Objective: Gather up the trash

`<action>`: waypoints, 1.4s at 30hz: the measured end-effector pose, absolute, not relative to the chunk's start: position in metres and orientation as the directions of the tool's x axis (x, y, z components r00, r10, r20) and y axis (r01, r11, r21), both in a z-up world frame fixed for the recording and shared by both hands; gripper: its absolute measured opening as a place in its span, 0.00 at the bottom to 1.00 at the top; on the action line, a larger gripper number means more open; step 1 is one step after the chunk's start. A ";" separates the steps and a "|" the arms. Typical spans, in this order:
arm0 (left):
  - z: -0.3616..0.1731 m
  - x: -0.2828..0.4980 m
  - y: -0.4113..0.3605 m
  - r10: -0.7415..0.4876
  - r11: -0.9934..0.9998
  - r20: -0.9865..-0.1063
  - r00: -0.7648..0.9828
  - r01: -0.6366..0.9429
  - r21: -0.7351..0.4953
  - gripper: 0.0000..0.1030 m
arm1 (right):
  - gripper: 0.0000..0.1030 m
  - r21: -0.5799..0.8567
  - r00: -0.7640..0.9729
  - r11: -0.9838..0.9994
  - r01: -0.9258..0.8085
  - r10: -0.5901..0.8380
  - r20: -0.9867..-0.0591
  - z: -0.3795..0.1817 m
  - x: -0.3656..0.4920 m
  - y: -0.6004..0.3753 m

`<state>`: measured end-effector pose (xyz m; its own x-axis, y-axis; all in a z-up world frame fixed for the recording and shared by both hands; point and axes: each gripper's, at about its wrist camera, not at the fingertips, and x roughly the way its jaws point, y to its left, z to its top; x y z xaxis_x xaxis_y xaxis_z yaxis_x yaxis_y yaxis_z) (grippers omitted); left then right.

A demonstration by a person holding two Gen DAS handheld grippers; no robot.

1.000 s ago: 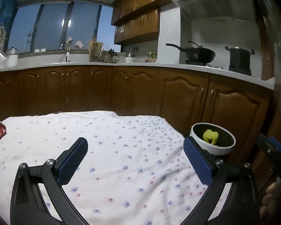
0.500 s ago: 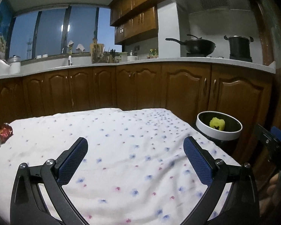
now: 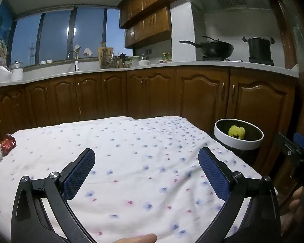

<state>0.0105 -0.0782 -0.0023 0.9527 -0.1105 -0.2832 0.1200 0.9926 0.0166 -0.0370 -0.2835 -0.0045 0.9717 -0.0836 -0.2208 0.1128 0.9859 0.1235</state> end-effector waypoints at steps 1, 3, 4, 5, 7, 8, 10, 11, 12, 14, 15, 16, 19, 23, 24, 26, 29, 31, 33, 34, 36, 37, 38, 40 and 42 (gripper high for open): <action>-0.002 0.010 -0.078 -0.110 0.993 -0.283 0.953 0.119 0.016 1.00 | 1.00 0.124 0.972 0.986 0.115 -0.085 -0.221 -0.004 -0.037 -0.284; -0.002 0.009 -0.077 -0.111 0.993 -0.283 0.953 0.120 0.015 1.00 | 1.00 0.124 0.971 0.986 0.112 -0.082 -0.224 -0.004 -0.036 -0.284; -0.003 0.009 -0.078 -0.108 0.993 -0.283 0.953 0.117 0.016 1.00 | 1.00 0.126 0.971 0.986 0.110 -0.080 -0.224 -0.005 -0.036 -0.284; -0.002 0.009 -0.077 -0.108 0.993 -0.284 0.953 0.118 0.017 1.00 | 1.00 0.127 0.972 0.986 0.110 -0.080 -0.223 -0.005 -0.037 -0.284; -0.003 0.009 -0.077 -0.106 0.993 -0.287 0.952 0.116 0.016 1.00 | 1.00 0.123 0.972 0.986 0.110 -0.081 -0.220 -0.004 -0.037 -0.283; -0.002 0.010 -0.076 -0.109 0.993 -0.289 0.951 0.118 0.014 1.00 | 1.00 0.122 0.972 0.986 0.110 -0.081 -0.220 -0.005 -0.036 -0.283; -0.002 0.010 -0.074 -0.112 0.993 -0.295 0.949 0.119 0.006 1.00 | 1.00 0.123 0.972 0.986 0.109 -0.079 -0.220 -0.005 -0.037 -0.283; -0.002 0.010 -0.074 -0.115 0.993 -0.296 0.948 0.122 0.004 1.00 | 1.00 0.124 0.972 0.986 0.109 -0.080 -0.219 -0.005 -0.037 -0.283; -0.002 0.011 -0.073 -0.117 0.992 -0.296 0.948 0.123 0.004 1.00 | 1.00 0.123 0.972 0.986 0.111 -0.082 -0.220 -0.005 -0.036 -0.283; -0.002 0.011 -0.073 -0.115 0.993 -0.296 0.948 0.122 0.005 1.00 | 1.00 0.124 0.972 0.986 0.109 -0.080 -0.222 -0.005 -0.036 -0.284; -0.002 0.011 -0.073 -0.116 0.992 -0.295 0.948 0.123 0.005 1.00 | 1.00 0.125 0.972 0.986 0.109 -0.079 -0.222 -0.005 -0.036 -0.284; -0.002 0.011 -0.073 -0.112 0.993 -0.294 0.949 0.119 0.006 1.00 | 1.00 0.125 0.972 0.986 0.108 -0.078 -0.222 -0.005 -0.036 -0.284; -0.001 0.010 -0.073 -0.106 0.993 -0.285 0.953 0.115 0.018 1.00 | 1.00 0.124 0.971 0.986 0.108 -0.078 -0.224 -0.006 -0.036 -0.284; -0.001 0.010 -0.073 -0.106 0.993 -0.280 0.954 0.118 0.025 1.00 | 1.00 0.125 0.971 0.986 0.109 -0.079 -0.224 -0.006 -0.037 -0.282; -0.001 0.011 -0.073 -0.107 0.993 -0.280 0.954 0.118 0.025 1.00 | 1.00 0.125 0.971 0.986 0.109 -0.079 -0.225 -0.006 -0.037 -0.282; -0.001 0.011 -0.073 -0.105 0.993 -0.281 0.954 0.117 0.025 1.00 | 1.00 0.125 0.970 0.986 0.110 -0.080 -0.228 -0.006 -0.037 -0.281; -0.002 0.012 -0.072 -0.110 0.992 -0.285 0.952 0.121 0.022 1.00 | 1.00 0.126 0.971 0.986 0.110 -0.079 -0.227 -0.006 -0.038 -0.281; -0.002 0.013 -0.071 -0.115 0.992 -0.287 0.951 0.126 0.021 1.00 | 1.00 0.124 0.971 0.986 0.111 -0.080 -0.227 -0.006 -0.037 -0.281; -0.002 0.013 -0.071 -0.115 0.992 -0.285 0.952 0.126 0.021 1.00 | 1.00 0.122 0.970 0.986 0.110 -0.080 -0.228 -0.006 -0.038 -0.281; -0.002 0.013 -0.072 -0.116 0.992 -0.287 0.951 0.127 0.021 1.00 | 1.00 0.124 0.970 0.986 0.110 -0.080 -0.228 -0.006 -0.038 -0.281; -0.002 0.013 -0.071 -0.115 0.992 -0.289 0.950 0.127 0.020 1.00 | 1.00 0.128 0.971 0.986 0.109 -0.078 -0.227 -0.006 -0.038 -0.281; -0.002 0.013 -0.072 -0.116 0.992 -0.290 0.950 0.127 0.019 1.00 | 1.00 0.128 0.971 0.986 0.109 -0.078 -0.227 -0.006 -0.038 -0.281; -0.002 0.014 -0.071 -0.117 0.992 -0.292 0.949 0.128 0.018 1.00 | 1.00 0.125 0.971 0.986 0.111 -0.081 -0.226 -0.006 -0.038 -0.281; -0.002 0.014 -0.072 -0.117 0.991 -0.294 0.948 0.129 0.020 1.00 | 1.00 0.126 0.971 0.986 0.111 -0.081 -0.226 -0.006 -0.038 -0.281; -0.002 0.014 -0.071 -0.120 0.991 -0.295 0.948 0.132 0.019 1.00 | 1.00 0.127 0.971 0.986 0.110 -0.079 -0.227 -0.006 -0.037 -0.281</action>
